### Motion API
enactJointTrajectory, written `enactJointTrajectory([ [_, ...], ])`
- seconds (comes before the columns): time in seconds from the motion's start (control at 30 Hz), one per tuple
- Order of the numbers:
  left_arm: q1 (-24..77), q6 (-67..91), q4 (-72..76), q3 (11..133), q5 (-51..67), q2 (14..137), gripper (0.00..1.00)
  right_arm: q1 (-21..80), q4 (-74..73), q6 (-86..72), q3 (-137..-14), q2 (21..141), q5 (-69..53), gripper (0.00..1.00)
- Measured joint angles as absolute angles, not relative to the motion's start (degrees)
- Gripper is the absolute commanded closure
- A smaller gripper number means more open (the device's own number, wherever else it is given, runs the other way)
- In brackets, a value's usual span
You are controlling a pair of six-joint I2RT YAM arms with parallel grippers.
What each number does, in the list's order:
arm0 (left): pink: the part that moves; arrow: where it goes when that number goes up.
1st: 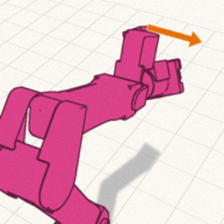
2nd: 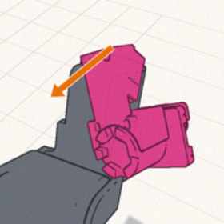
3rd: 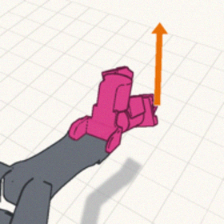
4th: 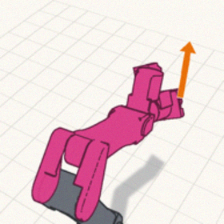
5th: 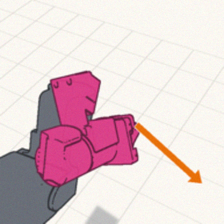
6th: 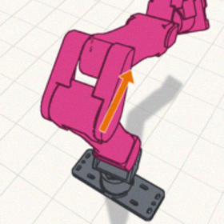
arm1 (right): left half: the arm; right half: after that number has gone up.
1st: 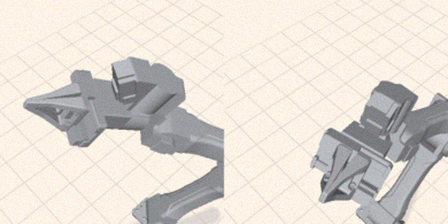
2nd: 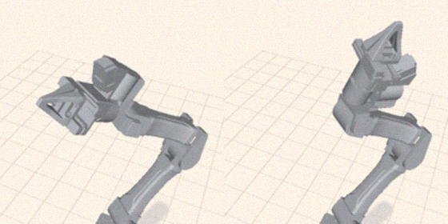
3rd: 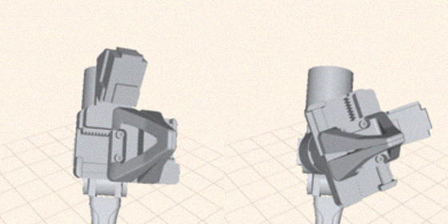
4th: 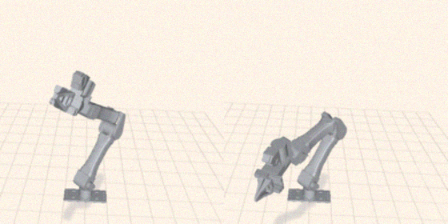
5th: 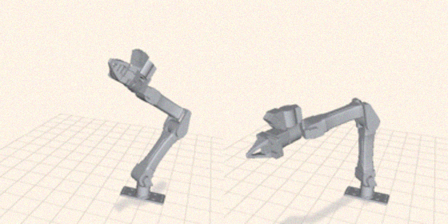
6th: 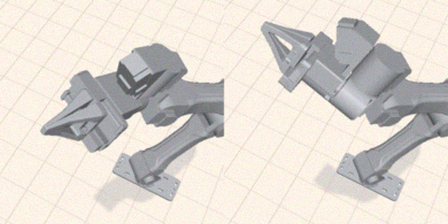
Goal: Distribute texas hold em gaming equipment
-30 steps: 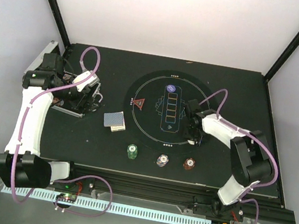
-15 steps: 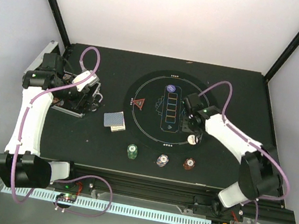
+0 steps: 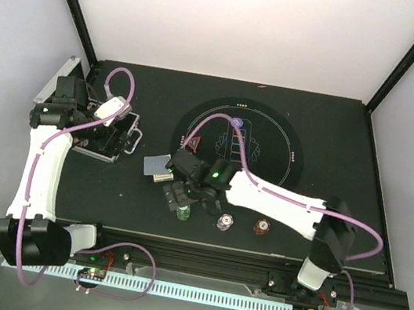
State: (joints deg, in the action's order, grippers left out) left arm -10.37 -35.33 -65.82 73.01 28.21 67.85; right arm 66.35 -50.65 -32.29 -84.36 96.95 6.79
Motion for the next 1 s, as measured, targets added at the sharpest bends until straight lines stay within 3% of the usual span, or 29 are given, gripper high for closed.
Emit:
enactJointTrajectory([
  [0.1, -10.6, -35.2, -65.6, 72.6, 27.9, 67.3, 0.01, 68.3, -51.4, -32.3, -86.5, 101.7, 5.4, 0.01],
  [0.27, -11.2, -35.0, -65.6, 72.6, 27.9, 67.2, 0.01, 68.8, -52.9, -31.9, -87.2, 105.8, 3.9, 0.11],
  [1.0, -12.3, -34.6, -65.7, 73.1, 28.8, 68.2, 0.01, 69.0, -53.2, -31.4, -87.2, 110.7, 2.7, 0.35],
])
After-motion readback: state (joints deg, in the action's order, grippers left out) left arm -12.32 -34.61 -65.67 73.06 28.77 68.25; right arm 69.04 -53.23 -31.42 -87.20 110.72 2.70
